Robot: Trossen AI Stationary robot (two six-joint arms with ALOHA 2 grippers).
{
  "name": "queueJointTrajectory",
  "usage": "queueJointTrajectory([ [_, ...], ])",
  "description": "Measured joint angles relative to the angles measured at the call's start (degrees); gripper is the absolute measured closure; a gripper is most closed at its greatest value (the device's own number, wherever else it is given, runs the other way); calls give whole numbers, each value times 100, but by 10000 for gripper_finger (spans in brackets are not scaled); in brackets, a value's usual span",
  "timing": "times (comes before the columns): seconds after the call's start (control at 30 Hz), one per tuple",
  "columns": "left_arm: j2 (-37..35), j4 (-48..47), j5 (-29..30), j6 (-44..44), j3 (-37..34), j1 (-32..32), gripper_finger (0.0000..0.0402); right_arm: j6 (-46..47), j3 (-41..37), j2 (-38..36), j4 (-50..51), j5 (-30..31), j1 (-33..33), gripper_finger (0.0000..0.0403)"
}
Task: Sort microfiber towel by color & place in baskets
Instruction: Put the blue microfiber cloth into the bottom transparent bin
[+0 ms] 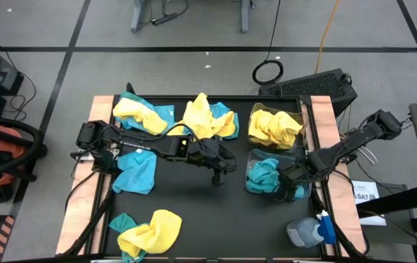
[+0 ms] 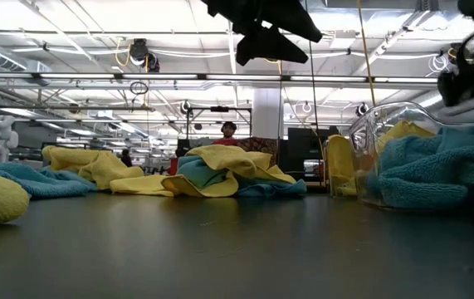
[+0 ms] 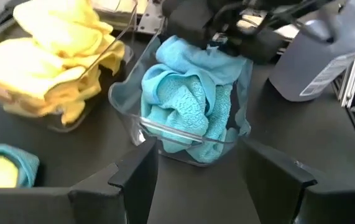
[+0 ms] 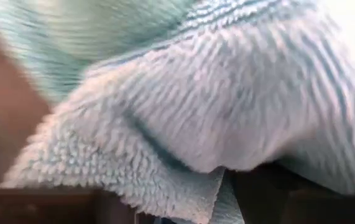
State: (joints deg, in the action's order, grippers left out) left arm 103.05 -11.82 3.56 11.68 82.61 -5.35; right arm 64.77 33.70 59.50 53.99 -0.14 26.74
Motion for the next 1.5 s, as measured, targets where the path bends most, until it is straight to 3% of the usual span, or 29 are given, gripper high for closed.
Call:
queueJointTrajectory([
  [0.27,3,-151,32,156,1,-48,178,-280,868,-540,976,639,-2,224],
  [0.5,3,-159,35,153,1,0,178,-330,1312,-686,1119,610,-2,224],
  [0.77,3,-160,36,149,2,54,178,-190,1891,-686,1584,134,-2,224],
  [1.03,3,-159,37,142,2,103,178,-326,2577,-693,1691,680,-2,229],
  [1.23,3,-264,35,110,2,99,178,-308,2282,-531,1576,650,-2,274],
  [1.5,3,-465,37,110,7,99,178,-319,1315,-193,879,502,-19,382],
])
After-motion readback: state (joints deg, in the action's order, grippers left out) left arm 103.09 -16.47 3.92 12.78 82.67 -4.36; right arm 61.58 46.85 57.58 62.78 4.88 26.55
